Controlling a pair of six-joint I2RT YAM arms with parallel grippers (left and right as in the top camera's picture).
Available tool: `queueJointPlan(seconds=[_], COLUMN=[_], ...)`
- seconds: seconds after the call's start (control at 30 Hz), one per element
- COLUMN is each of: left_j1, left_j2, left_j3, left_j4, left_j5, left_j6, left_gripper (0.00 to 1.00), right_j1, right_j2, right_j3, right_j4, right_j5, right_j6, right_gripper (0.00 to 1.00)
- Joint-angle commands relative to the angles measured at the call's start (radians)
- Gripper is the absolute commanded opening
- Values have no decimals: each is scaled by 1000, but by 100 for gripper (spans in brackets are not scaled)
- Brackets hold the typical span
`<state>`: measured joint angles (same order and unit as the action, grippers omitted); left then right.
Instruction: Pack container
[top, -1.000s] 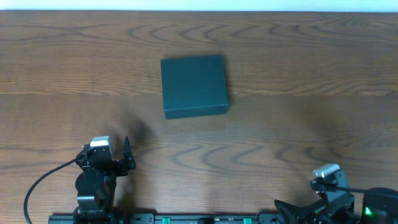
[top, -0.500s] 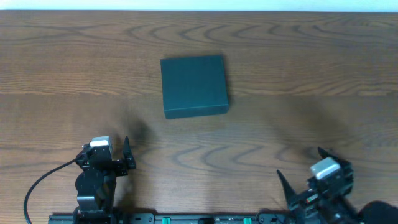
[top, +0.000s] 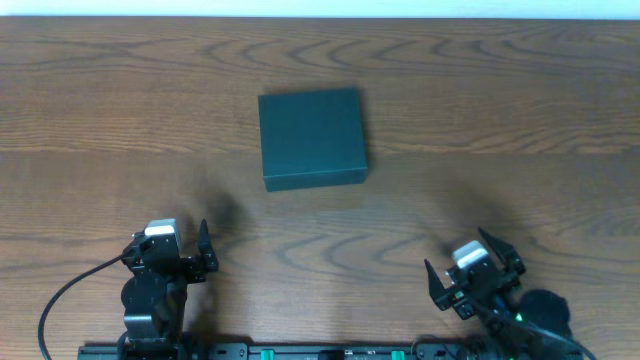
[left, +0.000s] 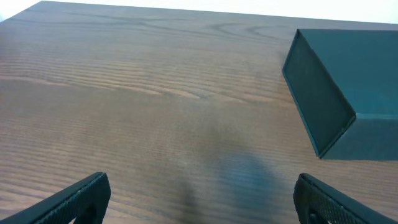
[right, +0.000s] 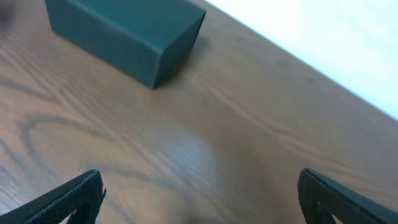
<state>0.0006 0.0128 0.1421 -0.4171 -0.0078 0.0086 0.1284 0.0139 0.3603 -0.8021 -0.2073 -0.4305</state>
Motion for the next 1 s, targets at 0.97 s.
queueJointPlan(seconds=[0.97], left_j1=[-1], left_j2=[-7], left_j3=[-21], left_j4=[-1], left_j5=[-18], left_j6=[18], left_gripper=[95], right_j1=[-8], right_j2=[-8], right_j3=[-195], right_j4=[81], right_j5=[17], right_j6=[277], right_gripper=[99])
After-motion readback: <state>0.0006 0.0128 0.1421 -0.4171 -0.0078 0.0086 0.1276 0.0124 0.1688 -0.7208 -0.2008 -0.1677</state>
